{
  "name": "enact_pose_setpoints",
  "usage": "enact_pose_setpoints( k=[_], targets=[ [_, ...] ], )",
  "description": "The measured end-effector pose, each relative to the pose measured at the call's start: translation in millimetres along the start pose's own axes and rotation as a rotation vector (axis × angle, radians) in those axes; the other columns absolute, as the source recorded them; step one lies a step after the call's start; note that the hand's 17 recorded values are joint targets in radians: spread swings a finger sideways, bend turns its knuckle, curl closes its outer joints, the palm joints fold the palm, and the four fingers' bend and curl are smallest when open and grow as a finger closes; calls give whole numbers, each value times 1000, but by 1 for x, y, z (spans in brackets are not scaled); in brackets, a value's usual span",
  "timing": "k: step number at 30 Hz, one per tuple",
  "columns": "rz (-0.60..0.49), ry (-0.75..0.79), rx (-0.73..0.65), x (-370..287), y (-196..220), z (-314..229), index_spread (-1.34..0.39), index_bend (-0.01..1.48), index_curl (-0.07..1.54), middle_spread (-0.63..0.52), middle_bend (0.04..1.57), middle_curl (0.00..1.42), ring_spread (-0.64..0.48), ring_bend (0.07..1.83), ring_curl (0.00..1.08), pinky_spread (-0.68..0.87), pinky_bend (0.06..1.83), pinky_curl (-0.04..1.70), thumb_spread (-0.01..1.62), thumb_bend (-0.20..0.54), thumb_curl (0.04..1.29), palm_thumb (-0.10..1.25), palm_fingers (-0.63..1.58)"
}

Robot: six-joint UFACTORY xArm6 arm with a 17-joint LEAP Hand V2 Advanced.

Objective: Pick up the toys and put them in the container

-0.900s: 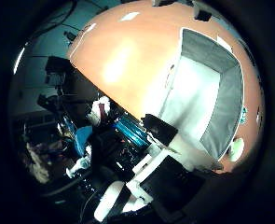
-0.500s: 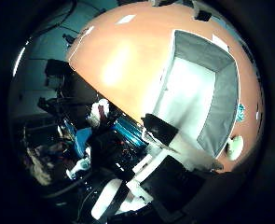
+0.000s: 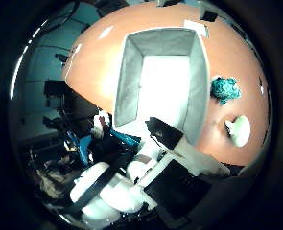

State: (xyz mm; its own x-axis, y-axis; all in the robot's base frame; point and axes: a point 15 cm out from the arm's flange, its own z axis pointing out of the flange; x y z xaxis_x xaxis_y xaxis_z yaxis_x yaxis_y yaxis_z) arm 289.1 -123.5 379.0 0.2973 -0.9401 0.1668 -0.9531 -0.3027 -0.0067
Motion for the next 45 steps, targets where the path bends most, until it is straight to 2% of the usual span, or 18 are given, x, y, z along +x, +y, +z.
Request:
enact_pose_setpoints(
  k=[9, 15, 20, 27, 32, 45],
  targets=[
    [159, 12, -37, 117, 34, 15, -401, 168, 291, -120, 317, 360, -32, 605, 194, 416, 743, 82, 1027, -25, 295, 560, 330],
    [229, 5, -59, 166, 52, 35, -398, 167, 291, -120, 322, 365, -32, 603, 194, 415, 750, 83, 1027, -25, 295, 560, 324],
    [257, 9, -55, 196, 49, 45, -398, 168, 293, -120, 324, 366, -32, 604, 197, 412, 745, 81, 1027, -25, 295, 559, 322],
    [257, 14, -49, 208, 39, 53, -398, 170, 296, -120, 328, 368, -32, 607, 200, 407, 725, 78, 1038, -22, 302, 598, 319],
    [210, 42, -32, 208, 14, 59, -402, 175, 304, -119, 325, 366, -32, 599, 199, 401, 690, 73, 1025, -20, 314, 654, 324],
    [169, 154, -156, 227, 0, 90, -409, 179, 318, -107, 299, 361, -13, 494, 191, 376, 599, 95, 1015, -24, 320, 688, 292]
  ],
)
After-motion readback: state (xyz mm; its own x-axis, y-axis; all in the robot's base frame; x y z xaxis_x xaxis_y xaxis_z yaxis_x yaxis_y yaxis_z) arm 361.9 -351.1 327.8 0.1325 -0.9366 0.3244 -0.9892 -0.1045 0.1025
